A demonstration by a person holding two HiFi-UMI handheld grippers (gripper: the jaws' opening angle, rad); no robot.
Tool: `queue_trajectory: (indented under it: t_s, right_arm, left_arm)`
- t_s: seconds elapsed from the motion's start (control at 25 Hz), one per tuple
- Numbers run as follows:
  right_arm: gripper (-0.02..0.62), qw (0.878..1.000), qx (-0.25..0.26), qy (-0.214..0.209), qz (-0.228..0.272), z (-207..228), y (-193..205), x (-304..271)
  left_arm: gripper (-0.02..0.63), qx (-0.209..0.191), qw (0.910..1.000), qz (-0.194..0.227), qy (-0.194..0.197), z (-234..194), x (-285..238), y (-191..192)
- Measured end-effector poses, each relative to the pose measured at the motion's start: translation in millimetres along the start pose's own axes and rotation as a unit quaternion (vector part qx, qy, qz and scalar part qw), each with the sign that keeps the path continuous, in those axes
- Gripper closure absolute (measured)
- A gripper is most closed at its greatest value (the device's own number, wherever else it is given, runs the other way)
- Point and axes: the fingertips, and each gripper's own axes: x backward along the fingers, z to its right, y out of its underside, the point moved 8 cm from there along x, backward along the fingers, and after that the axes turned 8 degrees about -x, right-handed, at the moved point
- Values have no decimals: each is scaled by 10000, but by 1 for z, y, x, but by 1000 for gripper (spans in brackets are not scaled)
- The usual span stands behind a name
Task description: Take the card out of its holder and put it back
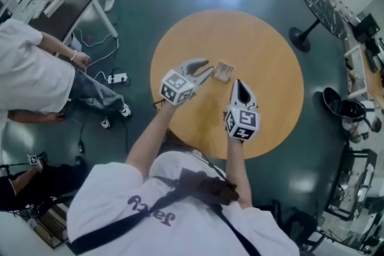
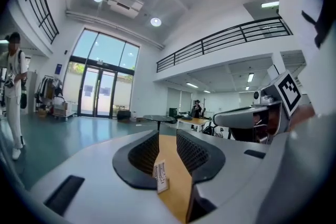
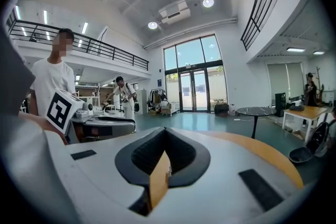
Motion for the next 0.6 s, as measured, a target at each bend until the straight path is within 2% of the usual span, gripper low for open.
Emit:
queue_trajectory:
  t_s: [0.12,0.36,0.6]
  right_arm:
    - [578,9999,59,-11,134,-3,-5,11]
    - [580,9995,128,103,276,-14,-13,23]
    - [580,9984,227,288,439,-19,-19,34]
  left_arm:
    - [536,11,9993,59,-373,18,14,-16]
    - [588,-18,9949,233,-983,37,37,-43]
    - [594,-106,9908,239,-1331,52,48,-50]
